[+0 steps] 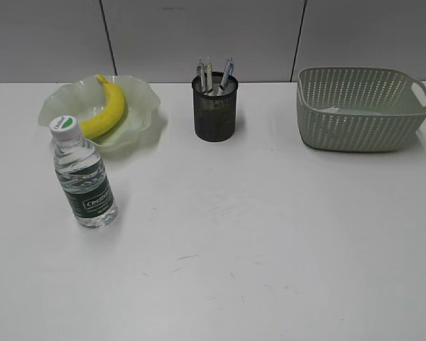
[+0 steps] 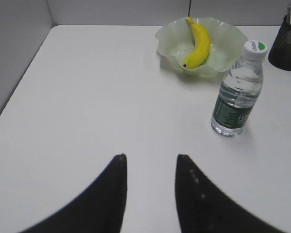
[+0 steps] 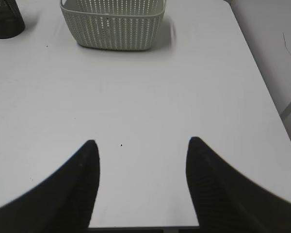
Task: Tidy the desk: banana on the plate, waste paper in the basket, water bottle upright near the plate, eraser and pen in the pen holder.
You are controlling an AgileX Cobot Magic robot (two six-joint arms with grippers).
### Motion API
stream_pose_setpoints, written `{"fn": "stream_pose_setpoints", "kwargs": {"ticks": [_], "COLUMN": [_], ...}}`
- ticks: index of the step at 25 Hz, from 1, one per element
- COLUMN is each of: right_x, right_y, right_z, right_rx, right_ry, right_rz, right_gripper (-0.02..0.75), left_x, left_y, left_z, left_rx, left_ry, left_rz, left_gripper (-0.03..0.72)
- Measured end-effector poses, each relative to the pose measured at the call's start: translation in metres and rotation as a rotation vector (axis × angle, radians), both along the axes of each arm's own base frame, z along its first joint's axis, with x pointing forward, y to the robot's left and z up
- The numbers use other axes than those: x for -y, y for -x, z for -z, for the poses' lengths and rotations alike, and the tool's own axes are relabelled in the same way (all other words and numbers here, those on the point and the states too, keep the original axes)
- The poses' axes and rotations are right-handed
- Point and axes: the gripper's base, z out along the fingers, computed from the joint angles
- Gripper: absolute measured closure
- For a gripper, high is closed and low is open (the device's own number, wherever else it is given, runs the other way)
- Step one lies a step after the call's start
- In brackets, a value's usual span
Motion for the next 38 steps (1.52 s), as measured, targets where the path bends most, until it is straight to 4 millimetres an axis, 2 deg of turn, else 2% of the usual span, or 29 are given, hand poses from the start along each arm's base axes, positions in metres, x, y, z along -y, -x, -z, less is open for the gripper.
{"fn": "stream_pose_setpoints", "kwargs": {"ticks": [38], "right_x": [-0.0001], "right_y": [0.0001], "right_z": [0.0000], "right_rx": [0.000], "right_ry": [-0.002], "right_rz": [0.013], "right_gripper": [0.282], "left_x": [-0.0004], "left_y": [0.0000], "left_z": [0.0000], "left_rx": [0.000], "left_ry": [-0.001], "left_rz": [0.027], "left_gripper": [0.449]}}
